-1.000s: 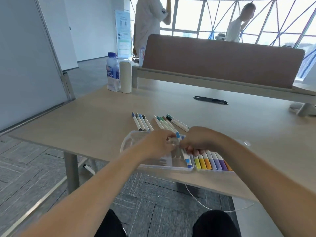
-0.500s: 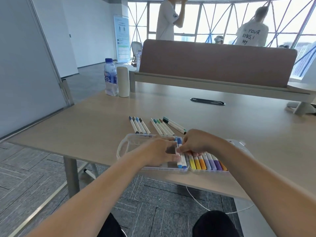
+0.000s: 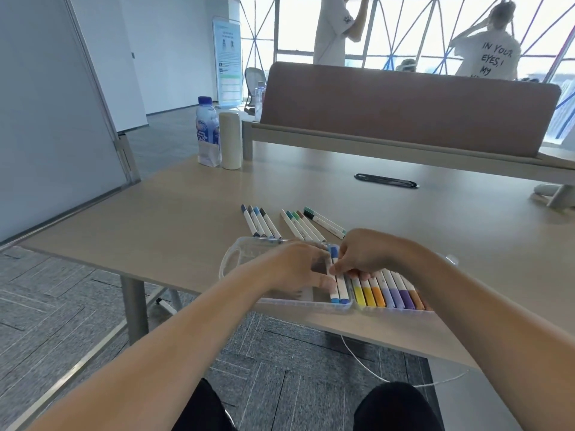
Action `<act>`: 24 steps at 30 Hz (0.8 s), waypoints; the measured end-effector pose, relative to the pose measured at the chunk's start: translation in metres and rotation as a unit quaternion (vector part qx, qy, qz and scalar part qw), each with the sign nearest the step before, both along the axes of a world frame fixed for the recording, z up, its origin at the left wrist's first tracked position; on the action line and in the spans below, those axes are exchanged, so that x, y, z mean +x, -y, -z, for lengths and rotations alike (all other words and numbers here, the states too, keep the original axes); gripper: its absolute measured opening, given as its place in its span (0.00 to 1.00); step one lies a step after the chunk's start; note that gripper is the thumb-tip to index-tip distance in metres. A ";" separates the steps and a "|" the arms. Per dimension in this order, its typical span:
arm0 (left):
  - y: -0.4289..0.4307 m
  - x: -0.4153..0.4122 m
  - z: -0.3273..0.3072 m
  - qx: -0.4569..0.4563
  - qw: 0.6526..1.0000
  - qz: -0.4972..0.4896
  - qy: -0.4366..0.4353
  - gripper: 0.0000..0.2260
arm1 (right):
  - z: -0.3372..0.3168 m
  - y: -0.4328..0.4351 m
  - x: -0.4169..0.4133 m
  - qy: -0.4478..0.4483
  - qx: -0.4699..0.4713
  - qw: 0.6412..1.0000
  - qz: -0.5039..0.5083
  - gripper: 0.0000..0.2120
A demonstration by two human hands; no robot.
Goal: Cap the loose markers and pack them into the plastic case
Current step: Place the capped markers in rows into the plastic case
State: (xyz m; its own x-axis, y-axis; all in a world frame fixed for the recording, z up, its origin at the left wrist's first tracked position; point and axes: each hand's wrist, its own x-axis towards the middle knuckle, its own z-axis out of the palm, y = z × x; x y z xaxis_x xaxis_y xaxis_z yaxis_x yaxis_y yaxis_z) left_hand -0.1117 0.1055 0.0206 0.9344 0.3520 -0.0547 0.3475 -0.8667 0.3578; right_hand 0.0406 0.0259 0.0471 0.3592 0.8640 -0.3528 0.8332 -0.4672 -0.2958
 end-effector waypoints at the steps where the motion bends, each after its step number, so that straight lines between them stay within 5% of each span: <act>1: -0.002 -0.002 -0.002 -0.034 0.999 -0.014 0.012 0.26 | -0.002 -0.001 0.002 -0.004 0.000 1.000 0.002 0.16; 4: -0.016 -0.010 -0.005 -0.138 0.982 -0.094 0.085 0.20 | -0.005 -0.010 0.003 -0.012 0.020 0.999 0.022 0.15; 9: -0.057 -0.025 -0.012 -0.141 0.955 -0.153 0.213 0.03 | -0.004 -0.054 -0.015 0.055 0.087 0.995 0.016 0.14; 24: -0.137 -0.061 0.003 -0.190 0.909 -0.242 0.280 0.07 | 0.012 -0.180 -0.051 0.123 0.098 0.987 0.015 0.07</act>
